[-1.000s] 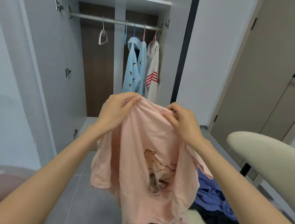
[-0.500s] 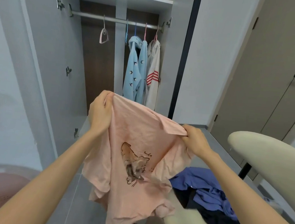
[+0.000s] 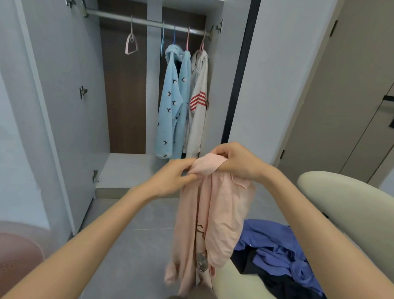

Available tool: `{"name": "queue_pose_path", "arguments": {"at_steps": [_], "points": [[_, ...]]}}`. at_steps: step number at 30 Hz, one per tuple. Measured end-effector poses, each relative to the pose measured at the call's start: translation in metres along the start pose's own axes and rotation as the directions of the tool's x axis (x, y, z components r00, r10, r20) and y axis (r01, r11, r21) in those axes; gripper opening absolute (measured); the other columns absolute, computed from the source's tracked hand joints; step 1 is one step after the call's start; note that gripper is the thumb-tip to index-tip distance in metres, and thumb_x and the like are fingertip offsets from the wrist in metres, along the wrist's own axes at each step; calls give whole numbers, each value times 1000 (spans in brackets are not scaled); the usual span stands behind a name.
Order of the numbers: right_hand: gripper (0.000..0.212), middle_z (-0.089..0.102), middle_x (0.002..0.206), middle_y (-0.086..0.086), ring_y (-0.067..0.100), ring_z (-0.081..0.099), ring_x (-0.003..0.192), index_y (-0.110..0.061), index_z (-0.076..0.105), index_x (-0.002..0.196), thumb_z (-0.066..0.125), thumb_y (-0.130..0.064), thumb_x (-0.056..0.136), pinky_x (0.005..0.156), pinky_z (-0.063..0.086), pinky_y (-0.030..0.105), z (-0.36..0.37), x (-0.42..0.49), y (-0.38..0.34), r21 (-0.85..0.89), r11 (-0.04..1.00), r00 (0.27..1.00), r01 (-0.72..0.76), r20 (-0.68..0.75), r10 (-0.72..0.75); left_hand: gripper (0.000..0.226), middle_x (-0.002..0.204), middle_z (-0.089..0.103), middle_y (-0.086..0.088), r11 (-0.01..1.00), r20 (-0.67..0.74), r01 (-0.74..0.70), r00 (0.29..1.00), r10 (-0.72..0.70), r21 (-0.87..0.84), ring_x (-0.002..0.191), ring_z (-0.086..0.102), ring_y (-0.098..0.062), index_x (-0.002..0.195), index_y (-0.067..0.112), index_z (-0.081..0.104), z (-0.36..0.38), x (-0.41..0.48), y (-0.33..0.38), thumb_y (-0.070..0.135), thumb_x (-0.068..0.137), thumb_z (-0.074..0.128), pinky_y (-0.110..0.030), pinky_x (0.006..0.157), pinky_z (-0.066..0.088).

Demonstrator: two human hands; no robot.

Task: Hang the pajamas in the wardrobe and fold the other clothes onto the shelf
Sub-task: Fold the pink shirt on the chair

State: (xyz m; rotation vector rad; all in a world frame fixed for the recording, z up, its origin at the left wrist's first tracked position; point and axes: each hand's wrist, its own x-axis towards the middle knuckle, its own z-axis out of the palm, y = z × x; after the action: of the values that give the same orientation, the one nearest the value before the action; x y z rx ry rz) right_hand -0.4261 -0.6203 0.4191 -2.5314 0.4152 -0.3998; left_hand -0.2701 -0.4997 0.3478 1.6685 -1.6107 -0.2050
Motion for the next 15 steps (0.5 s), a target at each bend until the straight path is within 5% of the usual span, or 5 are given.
{"name": "queue_pose_path", "arguments": {"at_steps": [3, 9, 12, 15], "points": [[21, 71, 84, -7, 1, 63, 73, -22, 68, 91, 77, -11, 75, 64, 48, 17, -7, -7, 9, 156, 987, 999, -31, -13, 33, 29, 74, 55, 19, 998, -47, -6, 999, 3, -70, 67, 50, 6, 83, 35, 55, 3, -2, 1, 11, 97, 47, -14, 62, 36], [73, 56, 108, -8, 5, 57, 96, -29, 43, 129, 84, -29, 69, 79, 46, 21, 20, -26, 35, 337, 927, 947, -167, -208, 246, 20, 101, 59, 21, 954, -132, 80, 984, -122, -288, 88, 54, 16, 114, 29, 54, 5, 4, 14, 21, 101, 41, -3, 75, 40], [53, 60, 114, -15, -3, 58, 101, -35, 49, 114, 82, -37, 71, 83, 48, 20, 49, -40, 52, 572, 763, 936, -302, 27, 351, 21, 98, 61, 15, 891, -142, 115, 970, -195, -438, 91, 56, 3, 112, 24, 58, 3, 6, 18, 28, 100, 42, -14, 75, 44], [33, 62, 121, -11, -3, 58, 106, -34, 56, 111, 72, -38, 82, 92, 48, 22, 80, -46, 64, 432, 811, 912, -395, 288, 291, 21, 95, 64, 9, 801, -82, 151, 967, -241, -579, 90, 60, -6, 104, 23, 60, 2, 5, 21, 34, 98, 43, -20, 73, 47]]}}
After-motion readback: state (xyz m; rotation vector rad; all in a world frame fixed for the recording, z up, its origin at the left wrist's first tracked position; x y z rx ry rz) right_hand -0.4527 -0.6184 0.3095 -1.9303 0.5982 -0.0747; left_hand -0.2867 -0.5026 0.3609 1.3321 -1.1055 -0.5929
